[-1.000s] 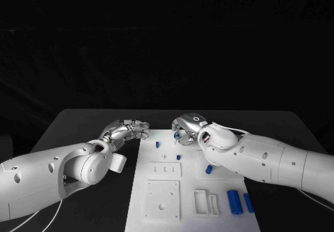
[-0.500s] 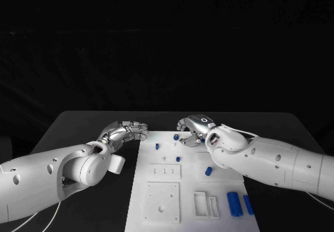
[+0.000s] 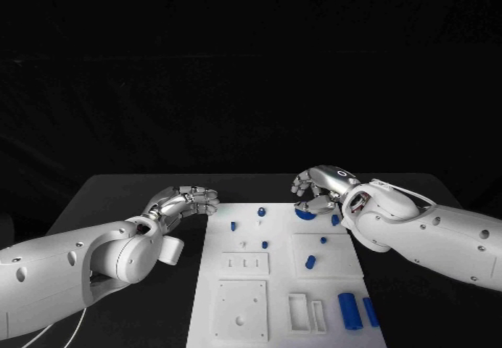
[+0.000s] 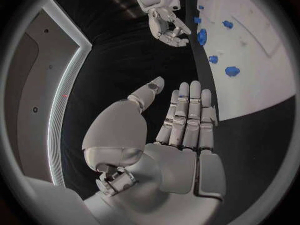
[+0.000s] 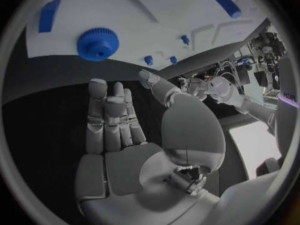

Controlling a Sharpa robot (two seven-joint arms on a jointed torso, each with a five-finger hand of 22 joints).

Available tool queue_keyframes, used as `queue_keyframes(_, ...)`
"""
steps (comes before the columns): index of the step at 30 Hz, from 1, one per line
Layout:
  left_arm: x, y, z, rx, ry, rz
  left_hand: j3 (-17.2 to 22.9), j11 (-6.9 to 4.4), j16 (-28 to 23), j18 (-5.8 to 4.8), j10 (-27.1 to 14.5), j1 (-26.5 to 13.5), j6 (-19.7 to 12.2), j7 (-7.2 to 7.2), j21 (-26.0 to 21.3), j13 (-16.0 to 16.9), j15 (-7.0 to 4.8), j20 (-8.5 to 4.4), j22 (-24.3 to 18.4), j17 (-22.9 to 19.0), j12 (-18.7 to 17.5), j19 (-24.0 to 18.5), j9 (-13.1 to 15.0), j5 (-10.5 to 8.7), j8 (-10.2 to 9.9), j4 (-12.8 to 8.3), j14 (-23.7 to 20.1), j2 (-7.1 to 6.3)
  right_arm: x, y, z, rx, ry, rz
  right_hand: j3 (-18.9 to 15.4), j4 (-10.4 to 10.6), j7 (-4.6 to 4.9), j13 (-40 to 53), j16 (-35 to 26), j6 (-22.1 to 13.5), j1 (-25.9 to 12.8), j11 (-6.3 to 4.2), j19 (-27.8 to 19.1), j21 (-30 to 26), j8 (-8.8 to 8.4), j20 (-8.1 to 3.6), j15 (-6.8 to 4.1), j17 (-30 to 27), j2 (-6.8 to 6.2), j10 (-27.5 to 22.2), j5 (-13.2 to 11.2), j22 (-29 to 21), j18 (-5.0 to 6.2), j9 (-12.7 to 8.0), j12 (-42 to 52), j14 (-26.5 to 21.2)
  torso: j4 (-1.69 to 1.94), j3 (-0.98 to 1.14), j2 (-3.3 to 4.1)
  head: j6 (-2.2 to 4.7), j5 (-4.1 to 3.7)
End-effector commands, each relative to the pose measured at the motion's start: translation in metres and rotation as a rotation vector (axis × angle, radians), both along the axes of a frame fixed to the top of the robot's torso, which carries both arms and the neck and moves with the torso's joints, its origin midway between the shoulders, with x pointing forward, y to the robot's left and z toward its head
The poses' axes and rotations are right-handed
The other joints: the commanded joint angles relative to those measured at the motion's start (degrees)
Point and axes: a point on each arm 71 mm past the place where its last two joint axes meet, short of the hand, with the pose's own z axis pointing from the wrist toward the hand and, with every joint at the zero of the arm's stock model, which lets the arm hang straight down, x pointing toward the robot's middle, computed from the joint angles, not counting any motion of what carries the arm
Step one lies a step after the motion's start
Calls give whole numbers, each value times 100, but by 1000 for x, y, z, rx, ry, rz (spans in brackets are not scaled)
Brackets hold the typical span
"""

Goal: Assemble the parts on the task board

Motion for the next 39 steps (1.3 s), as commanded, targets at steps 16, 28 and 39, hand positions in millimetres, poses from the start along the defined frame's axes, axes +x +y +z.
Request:
queue_keyframes(16,-1,-4,2,-21,-9,-28,38,37,-16,-6,-5,23,-13,24,-11,-4,21,-3,-6,5,-44,29,13,-30,-20,-10,12,-18,20,-20,-17,-138,160,-66,-459,-129,-142,5106,664,-121,-187,-276,172,621,-271,-170,-280,842,50,-374,42,145,216,-53,5336,-100,-24,24,-6,2,-63)
queue_keyframes(28,-2,-4,2,-18,-3,-28,37,38,-16,-7,-4,24,-11,24,-11,-4,21,-2,-6,6,-48,30,15,-31,-21,-10,13,-20,29,-19,-20,-109,168,-80,-359,-77,-119,5219,688,-123,-174,-252,145,750,-300,-193,-257,978,143,-427,63,140,216,-88,5525,-110,-22,20,-2,-48,-50)
queue_keyframes(39,-2,-4,2,-18,-4,-28,35,40,-16,-8,-6,21,-15,25,-10,-5,22,-1,-7,7,-56,31,16,-33,-25,-7,14,-22,31,-17,-31,-115,200,-78,-248,6,-144,5218,674,-23,-206,-275,114,820,-261,-195,-279,1040,225,-449,88,139,216,-86,5554,-113,-39,27,-12,-77,-21)
